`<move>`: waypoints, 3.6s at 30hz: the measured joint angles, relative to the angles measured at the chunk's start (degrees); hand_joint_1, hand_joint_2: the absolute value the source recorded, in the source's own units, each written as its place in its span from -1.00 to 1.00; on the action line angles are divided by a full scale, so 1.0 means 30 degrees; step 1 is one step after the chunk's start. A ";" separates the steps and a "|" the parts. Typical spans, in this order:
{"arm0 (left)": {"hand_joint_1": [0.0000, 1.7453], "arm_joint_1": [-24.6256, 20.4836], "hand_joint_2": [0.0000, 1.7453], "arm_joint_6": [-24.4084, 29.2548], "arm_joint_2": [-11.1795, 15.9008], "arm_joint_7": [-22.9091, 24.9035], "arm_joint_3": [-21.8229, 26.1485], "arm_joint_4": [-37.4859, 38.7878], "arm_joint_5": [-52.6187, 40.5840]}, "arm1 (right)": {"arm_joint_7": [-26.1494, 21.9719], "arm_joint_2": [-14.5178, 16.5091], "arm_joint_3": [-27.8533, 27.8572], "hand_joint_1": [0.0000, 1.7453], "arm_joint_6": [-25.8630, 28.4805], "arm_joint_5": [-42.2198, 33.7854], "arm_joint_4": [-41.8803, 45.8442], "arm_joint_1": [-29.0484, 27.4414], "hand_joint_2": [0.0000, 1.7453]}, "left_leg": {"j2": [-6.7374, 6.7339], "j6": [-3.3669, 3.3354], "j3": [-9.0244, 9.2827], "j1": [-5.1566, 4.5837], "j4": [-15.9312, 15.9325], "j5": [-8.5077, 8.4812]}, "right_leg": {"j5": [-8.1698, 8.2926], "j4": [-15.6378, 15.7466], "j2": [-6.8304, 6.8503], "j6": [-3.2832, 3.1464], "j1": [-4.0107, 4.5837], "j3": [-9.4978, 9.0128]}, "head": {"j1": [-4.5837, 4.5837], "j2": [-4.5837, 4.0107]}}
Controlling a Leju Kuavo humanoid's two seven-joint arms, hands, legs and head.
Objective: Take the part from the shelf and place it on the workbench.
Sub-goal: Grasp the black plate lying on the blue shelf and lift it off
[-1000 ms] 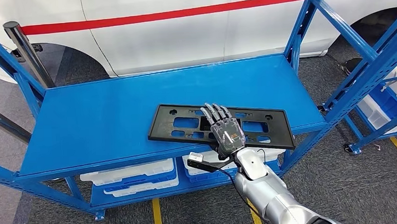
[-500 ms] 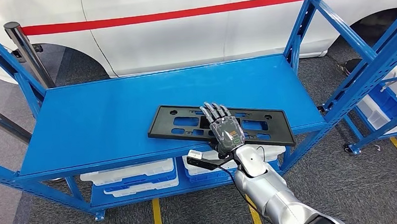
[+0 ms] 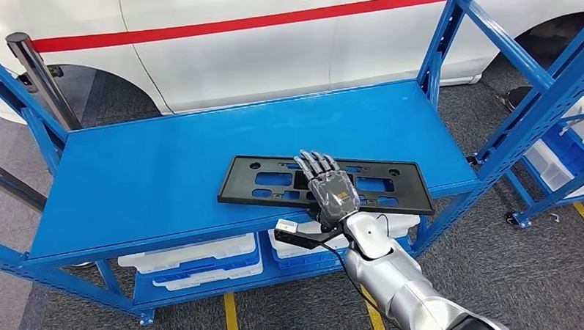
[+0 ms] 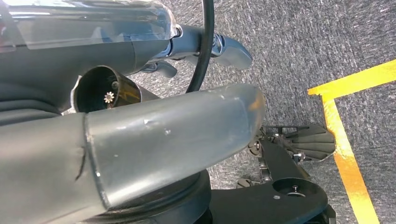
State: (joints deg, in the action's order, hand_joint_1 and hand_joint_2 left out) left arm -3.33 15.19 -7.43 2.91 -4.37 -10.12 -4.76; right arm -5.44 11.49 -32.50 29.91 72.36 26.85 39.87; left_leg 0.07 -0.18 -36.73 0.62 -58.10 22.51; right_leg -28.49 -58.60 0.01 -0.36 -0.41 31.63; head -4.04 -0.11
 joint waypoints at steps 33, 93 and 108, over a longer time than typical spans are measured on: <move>-1.00 0.0013 -1.00 0.0036 0.0013 0.0000 0.0342 0.0000 0.0036 | 0.1782 0.0346 -0.0095 -1.00 -0.3603 -0.0069 -0.0732 0.1272 1.00 | 0.0004 0.0002 0.0148 -0.0001 0.0003 0.0021 | -0.0012 0.0013 0.0013 0.0018 -0.0002 -0.0154 | 0.0000 0.0000; -1.00 0.0032 1.00 0.0822 0.0040 -0.0672 0.0648 0.0000 -0.0980 | 0.0964 0.0015 -0.0399 1.00 -0.0208 -0.0135 -0.0918 0.0376 1.00 | 0.0006 -0.0025 0.0120 0.0000 -0.0001 0.0063 | -0.0022 0.0072 0.0006 0.0033 -0.0001 -0.0159 | 0.0000 0.0000; -1.00 0.0020 1.00 0.0619 0.0044 -0.0685 0.0641 0.0000 -0.1670 | 0.3620 -0.0674 -0.1707 1.00 0.2976 0.5157 0.1543 -0.0332 1.00 | 0.0012 -0.0029 0.0076 0.0000 -0.0004 0.0068 | -0.0029 0.0071 0.0011 0.0038 0.0000 -0.0116 | 0.0000 0.0000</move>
State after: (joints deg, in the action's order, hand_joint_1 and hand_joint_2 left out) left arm -3.27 17.05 -7.30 0.85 -2.45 -10.12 -9.78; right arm 5.42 9.46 -37.62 38.83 87.83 31.48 38.87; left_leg 0.10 -0.26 -36.51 0.62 -58.11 22.71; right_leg -28.58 -58.38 0.05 -0.25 -0.41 31.28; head -4.04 -0.11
